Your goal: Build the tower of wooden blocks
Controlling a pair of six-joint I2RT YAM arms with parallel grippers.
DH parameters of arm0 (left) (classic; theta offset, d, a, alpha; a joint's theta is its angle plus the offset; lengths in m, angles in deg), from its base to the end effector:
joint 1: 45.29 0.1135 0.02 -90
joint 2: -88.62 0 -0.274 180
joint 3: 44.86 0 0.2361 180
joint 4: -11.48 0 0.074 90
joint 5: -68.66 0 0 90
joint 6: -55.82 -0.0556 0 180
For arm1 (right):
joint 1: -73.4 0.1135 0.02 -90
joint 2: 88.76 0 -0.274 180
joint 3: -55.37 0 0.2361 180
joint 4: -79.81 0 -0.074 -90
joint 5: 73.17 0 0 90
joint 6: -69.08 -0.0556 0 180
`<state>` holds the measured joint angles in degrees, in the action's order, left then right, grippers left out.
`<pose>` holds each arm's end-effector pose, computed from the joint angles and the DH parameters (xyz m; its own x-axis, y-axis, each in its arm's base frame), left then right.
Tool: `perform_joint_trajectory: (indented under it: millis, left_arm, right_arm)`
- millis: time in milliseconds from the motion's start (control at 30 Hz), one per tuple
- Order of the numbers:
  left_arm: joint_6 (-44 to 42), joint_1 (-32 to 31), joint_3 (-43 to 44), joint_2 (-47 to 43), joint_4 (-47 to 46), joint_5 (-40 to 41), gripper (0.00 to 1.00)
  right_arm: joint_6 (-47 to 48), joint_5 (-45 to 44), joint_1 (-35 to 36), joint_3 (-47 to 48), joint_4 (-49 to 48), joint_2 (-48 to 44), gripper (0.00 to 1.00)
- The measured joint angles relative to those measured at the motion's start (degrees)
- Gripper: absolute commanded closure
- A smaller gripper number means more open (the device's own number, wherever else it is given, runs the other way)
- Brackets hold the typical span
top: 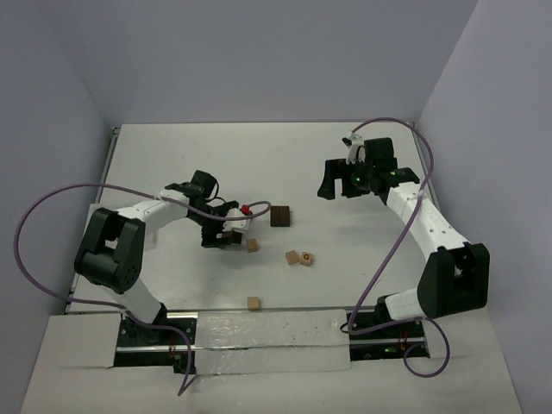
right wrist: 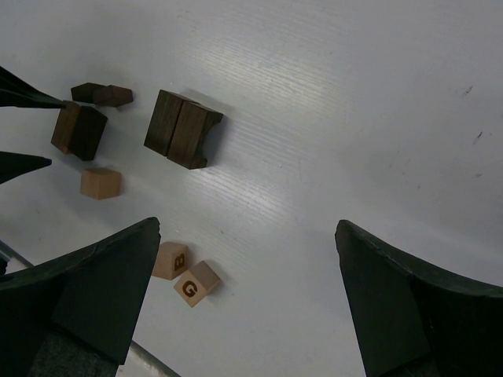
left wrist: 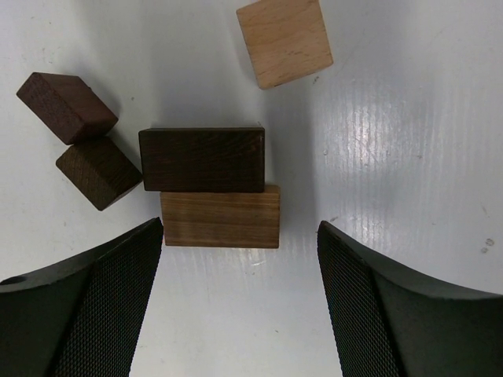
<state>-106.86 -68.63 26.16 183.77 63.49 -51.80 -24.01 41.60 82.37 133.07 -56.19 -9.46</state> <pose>0.2544 -0.1405 0.1715 0.1671 0.8241 -0.5412 0.9859 -0.1459 0.0822 0.2850 0.0686 0.2872 -0.7279 -0.0654 -0.6825 -0.3925 0.8560 0.3366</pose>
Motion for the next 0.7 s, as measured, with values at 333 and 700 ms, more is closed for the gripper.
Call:
perform_joint_trajectory:
  millis: [333, 700]
  left_arm:
    - [-0.34, -0.91, 0.59, 2.5, -1.88, 0.02, 0.14]
    - [-1.06, -1.84, 0.94, 3.61, -3.77, 0.09, 0.13]
  right_arm:
    - [0.0, 0.03, -0.01, 0.01, -0.01, 0.03, 0.01]
    - [0.0, 0.38, -0.02, 0.02, 0.0, 0.81, 0.01]
